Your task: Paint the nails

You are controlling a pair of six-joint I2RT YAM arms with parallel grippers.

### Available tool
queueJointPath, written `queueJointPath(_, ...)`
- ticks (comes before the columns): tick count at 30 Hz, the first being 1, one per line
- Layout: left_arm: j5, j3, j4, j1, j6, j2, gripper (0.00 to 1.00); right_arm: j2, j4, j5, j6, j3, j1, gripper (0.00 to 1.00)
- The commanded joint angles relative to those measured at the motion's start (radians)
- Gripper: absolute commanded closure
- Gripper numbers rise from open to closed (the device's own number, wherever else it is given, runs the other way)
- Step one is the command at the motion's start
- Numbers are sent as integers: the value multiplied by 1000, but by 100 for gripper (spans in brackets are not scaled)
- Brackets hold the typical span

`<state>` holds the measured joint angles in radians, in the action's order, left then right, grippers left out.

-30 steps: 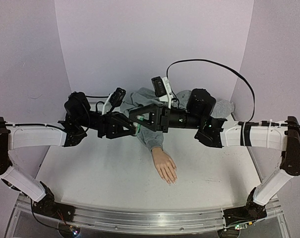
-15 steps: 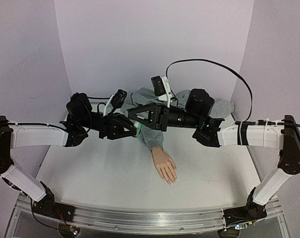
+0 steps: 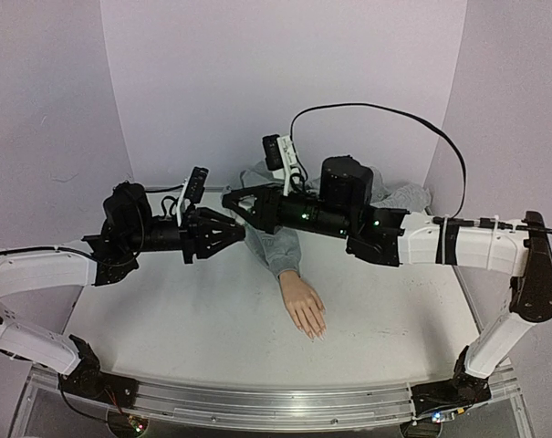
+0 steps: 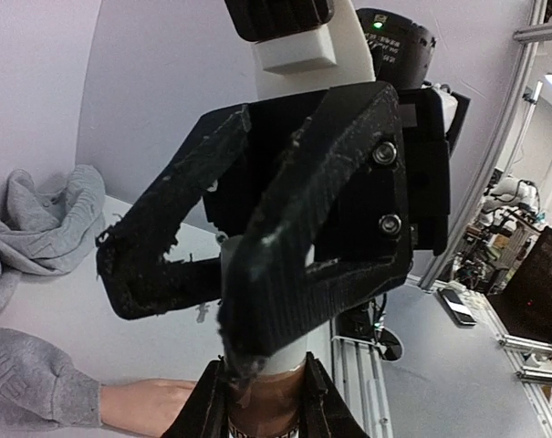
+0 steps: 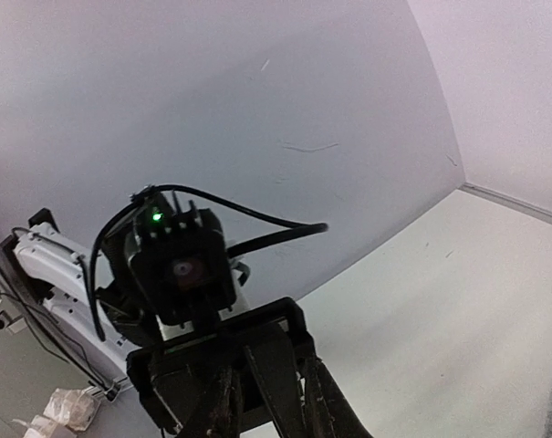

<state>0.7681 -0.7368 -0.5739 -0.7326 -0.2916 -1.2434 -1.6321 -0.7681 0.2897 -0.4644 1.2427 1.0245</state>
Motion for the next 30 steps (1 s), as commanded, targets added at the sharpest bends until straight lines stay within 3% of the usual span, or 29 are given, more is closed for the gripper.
queueJointPath(1, -237, 6, 96, 24, 150, 30, 100, 3, 184, -142, -3, 95, 40, 63)
queueJointPath(3, -231, 17, 108, 24, 165, 38, 100, 16, 259, -139, 10, 123, 33, 36)
queueJointPath(6, -234, 37, 121, 24, 190, 53, 100, 30, 374, -98, 19, 170, 25, 23)
queueJointPath(13, -203, 34, 141, 24, 227, 46, 100, -22, 521, -81, 4, 246, 18, 28)
queueJointPath(20, -168, 35, 149, 22, 239, 60, 100, -70, 537, -96, 5, 297, 15, 50)
queueJointPath(22, -158, 40, 152, 23, 248, 69, 100, -82, 551, -104, 9, 313, 15, 50)
queueJointPath(30, -160, 48, 163, 22, 267, 76, 100, -87, 623, -209, 18, 323, 14, 37)
